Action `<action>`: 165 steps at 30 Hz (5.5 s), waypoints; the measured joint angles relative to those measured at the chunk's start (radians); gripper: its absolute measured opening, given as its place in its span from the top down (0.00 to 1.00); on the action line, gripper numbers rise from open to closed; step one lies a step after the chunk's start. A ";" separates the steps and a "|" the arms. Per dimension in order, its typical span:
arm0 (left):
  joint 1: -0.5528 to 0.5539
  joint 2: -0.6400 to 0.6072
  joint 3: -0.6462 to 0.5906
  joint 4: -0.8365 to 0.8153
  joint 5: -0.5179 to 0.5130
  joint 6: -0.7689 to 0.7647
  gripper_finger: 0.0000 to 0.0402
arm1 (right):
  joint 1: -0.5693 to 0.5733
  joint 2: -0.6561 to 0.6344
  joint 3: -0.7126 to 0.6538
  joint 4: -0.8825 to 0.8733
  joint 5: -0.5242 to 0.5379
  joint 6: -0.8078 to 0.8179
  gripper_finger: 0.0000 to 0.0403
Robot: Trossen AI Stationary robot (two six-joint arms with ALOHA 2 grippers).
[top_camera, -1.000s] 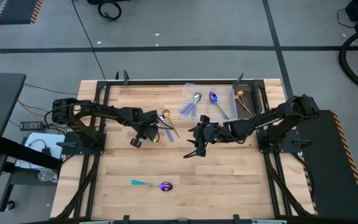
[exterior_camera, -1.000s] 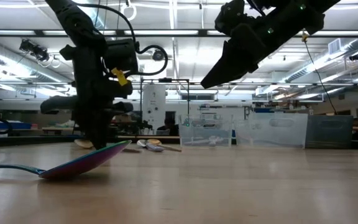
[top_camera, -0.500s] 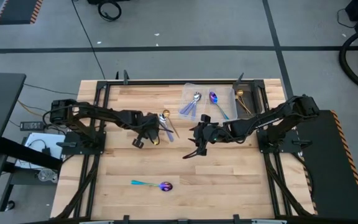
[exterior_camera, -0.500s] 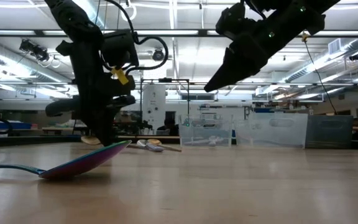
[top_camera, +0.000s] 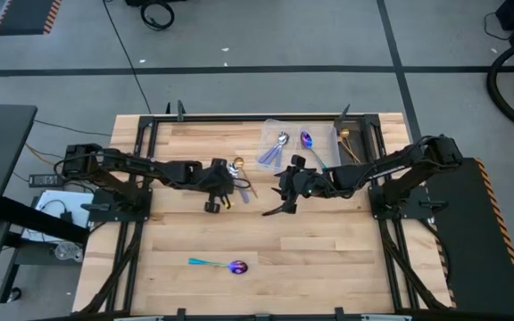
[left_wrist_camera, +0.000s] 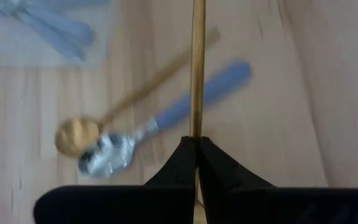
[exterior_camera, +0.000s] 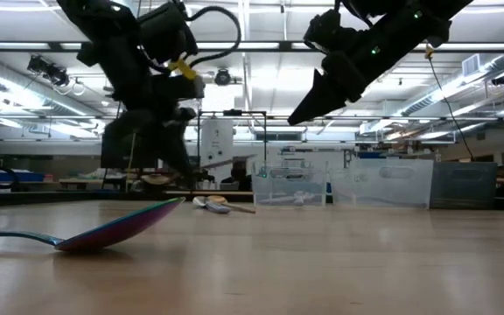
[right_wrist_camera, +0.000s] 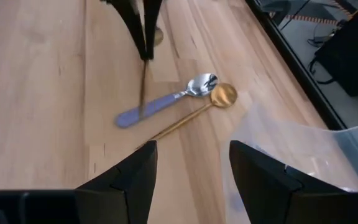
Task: Sort silverware by color (type)
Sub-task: Put the left golden spoon into the black bin
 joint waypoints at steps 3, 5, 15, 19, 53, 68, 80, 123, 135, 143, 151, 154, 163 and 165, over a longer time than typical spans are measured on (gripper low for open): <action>-0.017 -0.004 0.000 0.061 -0.002 -0.051 0.98 | -0.008 -0.002 0.000 0.000 -0.001 -0.022 0.48; -0.035 -0.002 0.000 0.118 -0.001 -0.053 0.98 | -0.009 -0.002 0.000 0.002 0.000 -0.040 0.48; -0.103 -0.001 -0.036 0.334 -0.085 -0.033 0.98 | -0.018 -0.002 0.000 0.019 -0.051 -0.075 0.48; -0.126 0.000 -0.119 0.505 -0.135 -0.013 0.98 | -0.021 -0.002 0.000 0.018 -0.051 -0.088 0.48; -0.187 0.000 -0.137 0.602 -0.458 0.838 0.98 | -0.159 0.014 0.042 0.040 -0.401 0.434 0.48; -0.169 0.082 0.010 0.500 -0.462 0.899 0.98 | -0.149 0.058 0.166 -0.094 -0.359 0.394 0.48; -0.143 0.091 0.070 0.502 -0.493 0.918 0.98 | -0.149 0.075 0.167 -0.109 -0.358 0.377 0.49; -0.172 0.090 0.071 0.567 -0.492 0.414 0.59 | -0.272 0.072 0.166 -0.193 -0.318 0.285 0.95; -0.173 0.089 -0.004 0.601 -0.361 0.198 0.59 | -0.332 0.020 0.166 -0.322 -0.242 0.243 0.95; -0.170 0.040 -0.125 0.720 -0.342 0.117 0.61 | -0.348 -0.095 0.166 -0.496 -0.084 0.261 0.93; -0.175 -0.044 -0.195 0.717 -0.341 0.044 0.61 | -0.360 -0.190 0.166 -0.667 0.044 0.339 0.93; -0.178 -0.079 -0.223 0.724 -0.335 0.018 0.61 | -0.374 -0.210 0.166 -0.775 0.093 0.399 0.93; -0.176 -0.226 -0.394 0.932 -0.205 -0.029 0.61 | -0.400 -0.237 0.166 -1.065 0.215 0.597 0.93; -0.175 -0.258 -0.421 0.964 -0.204 -0.032 0.61 | -0.415 -0.238 0.166 -1.133 0.215 0.635 0.93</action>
